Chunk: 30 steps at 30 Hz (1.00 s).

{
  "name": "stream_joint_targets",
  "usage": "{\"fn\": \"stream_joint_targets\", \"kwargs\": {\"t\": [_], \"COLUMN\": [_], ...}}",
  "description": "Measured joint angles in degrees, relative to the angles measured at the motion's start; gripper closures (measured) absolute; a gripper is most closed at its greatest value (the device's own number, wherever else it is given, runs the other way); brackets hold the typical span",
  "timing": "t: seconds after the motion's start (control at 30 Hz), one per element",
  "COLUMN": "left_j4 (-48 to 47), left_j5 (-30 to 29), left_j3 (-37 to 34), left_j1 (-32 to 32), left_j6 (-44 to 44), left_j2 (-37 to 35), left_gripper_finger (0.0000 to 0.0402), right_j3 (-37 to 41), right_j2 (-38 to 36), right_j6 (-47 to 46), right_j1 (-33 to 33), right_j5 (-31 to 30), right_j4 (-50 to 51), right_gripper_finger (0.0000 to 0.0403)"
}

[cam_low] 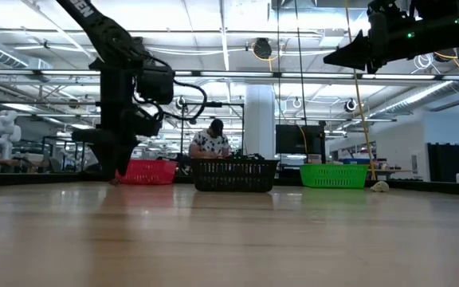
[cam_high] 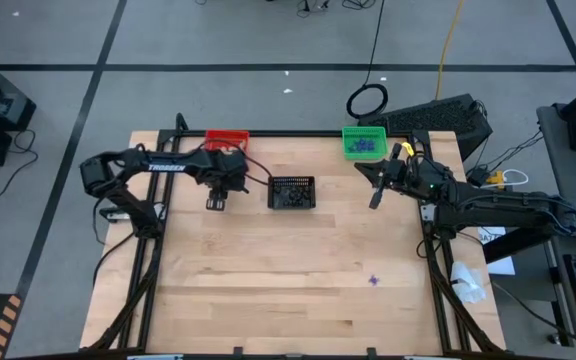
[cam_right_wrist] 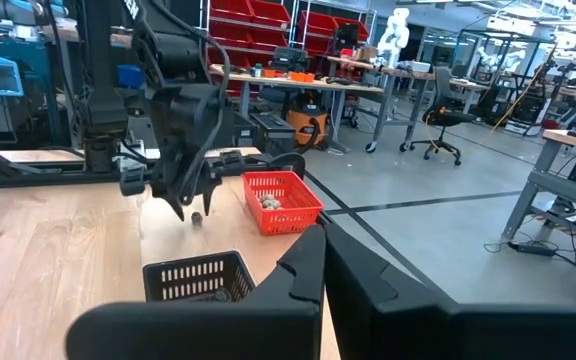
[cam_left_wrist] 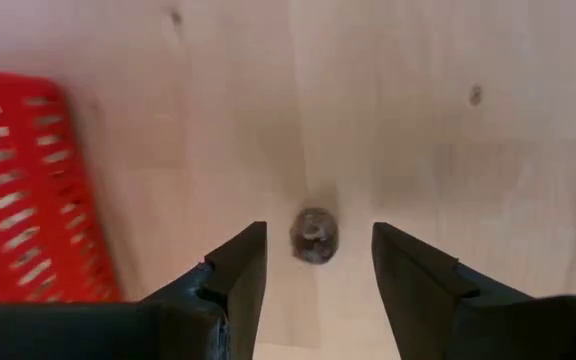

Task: Sort Halloween decoration
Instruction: Put the black skull toy into the black bin

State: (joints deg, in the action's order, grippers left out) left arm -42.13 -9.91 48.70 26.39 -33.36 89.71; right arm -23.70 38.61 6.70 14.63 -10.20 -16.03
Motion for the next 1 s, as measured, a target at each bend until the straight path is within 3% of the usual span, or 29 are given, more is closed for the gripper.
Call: {"fn": "stream_joint_targets", "kwargs": {"t": [0.33, 0.73, 1.0], "left_j4": [-0.1, 1.9, 0.5], "left_j5": [0.0, 1.8, 1.8], "left_j3": [0.1, 0.2, 2.4], "left_j1": [1.0, 1.0, 0.1], "left_j6": [0.0, -0.1, 1.9], "left_j2": [3.8, 4.7, 4.2], "left_gripper_finger": [0.0229, 0.0336, 0.0354], "right_j3": [0.0, 0.0, 0.0], "right_j2": [0.0, 0.0, 0.0], "right_j6": [0.0, 0.0, 0.1], "right_j1": [0.0, 0.0, 0.0], "right_j5": [0.0, 0.0, 0.0], "right_j4": [0.0, 0.0, 0.0], "right_gripper_finger": [0.0403, 0.0403, 0.0403]}}
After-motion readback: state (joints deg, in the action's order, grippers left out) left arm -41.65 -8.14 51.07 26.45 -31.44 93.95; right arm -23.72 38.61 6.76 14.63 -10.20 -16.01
